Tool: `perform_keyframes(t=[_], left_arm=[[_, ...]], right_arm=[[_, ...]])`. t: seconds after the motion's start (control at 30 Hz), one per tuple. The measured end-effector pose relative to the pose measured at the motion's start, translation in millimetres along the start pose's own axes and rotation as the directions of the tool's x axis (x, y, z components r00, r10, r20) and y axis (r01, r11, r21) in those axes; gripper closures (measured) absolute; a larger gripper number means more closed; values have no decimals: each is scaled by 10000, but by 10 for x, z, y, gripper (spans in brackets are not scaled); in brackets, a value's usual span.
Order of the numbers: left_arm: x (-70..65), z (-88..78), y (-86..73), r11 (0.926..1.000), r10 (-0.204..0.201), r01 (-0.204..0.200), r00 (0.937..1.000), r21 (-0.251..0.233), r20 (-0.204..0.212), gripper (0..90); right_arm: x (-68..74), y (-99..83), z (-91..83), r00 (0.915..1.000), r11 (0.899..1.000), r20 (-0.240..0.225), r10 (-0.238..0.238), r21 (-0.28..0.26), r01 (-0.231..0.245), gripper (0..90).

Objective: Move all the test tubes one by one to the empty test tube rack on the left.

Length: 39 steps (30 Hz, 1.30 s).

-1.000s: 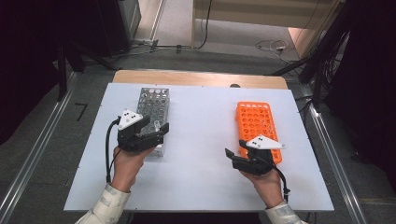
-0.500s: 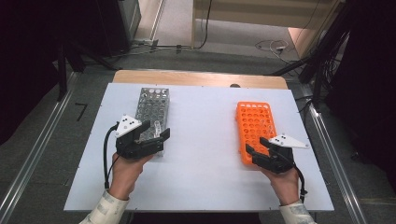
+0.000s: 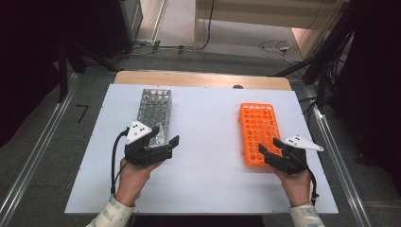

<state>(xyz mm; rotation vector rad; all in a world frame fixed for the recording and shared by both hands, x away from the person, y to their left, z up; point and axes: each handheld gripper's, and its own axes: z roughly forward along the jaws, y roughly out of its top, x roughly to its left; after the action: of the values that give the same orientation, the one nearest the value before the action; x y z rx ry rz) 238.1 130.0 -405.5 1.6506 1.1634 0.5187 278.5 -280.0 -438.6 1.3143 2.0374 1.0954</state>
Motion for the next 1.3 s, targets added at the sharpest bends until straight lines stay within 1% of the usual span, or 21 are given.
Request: perform_keyframes(t=[0.13,0.2,0.4,0.5,0.57,0.73,1.0,1.1,1.17,1.3], left_arm=[[-35,12,-9,10000,74,-74,10000,12,67,233],[-49,20,-13,10000,92,-92,9999,14,110,233],[-73,51,-25,9997,189,-191,9997,118,154,233],[-78,67,-34,9996,210,-213,9997,167,151,233],[-78,79,-40,9996,215,-218,9996,179,165,233],[-79,91,-49,9995,218,-221,9996,218,164,233],[-84,108,-60,9993,242,-246,9996,270,174,233],[-85,109,-61,9993,248,-253,9995,285,185,233],[-88,109,-62,9993,251,-256,9995,269,195,233],[-85,102,-60,9994,226,-230,9996,251,182,233]], right_arm=[[-63,-18,35,9997,10000,254,50,-23,-50,370],[-98,-18,63,9989,10000,468,65,-58,-62,377],[-215,-7,220,9960,9996,847,295,-4,-295,413],[-272,8,299,9953,9989,852,463,6,-465,449],[-293,14,357,9951,9987,860,486,127,-498,488],[-312,24,459,9952,9988,907,358,314,-388,552],[-352,32,503,9931,9978,1098,403,476,-457,665],[-345,30,503,9931,9982,1133,306,471,-362,718],[-334,33,495,9920,9986,1252,184,467,-244,727],[-318,80,421,9922,9996,1231,207,188,-232,728]])
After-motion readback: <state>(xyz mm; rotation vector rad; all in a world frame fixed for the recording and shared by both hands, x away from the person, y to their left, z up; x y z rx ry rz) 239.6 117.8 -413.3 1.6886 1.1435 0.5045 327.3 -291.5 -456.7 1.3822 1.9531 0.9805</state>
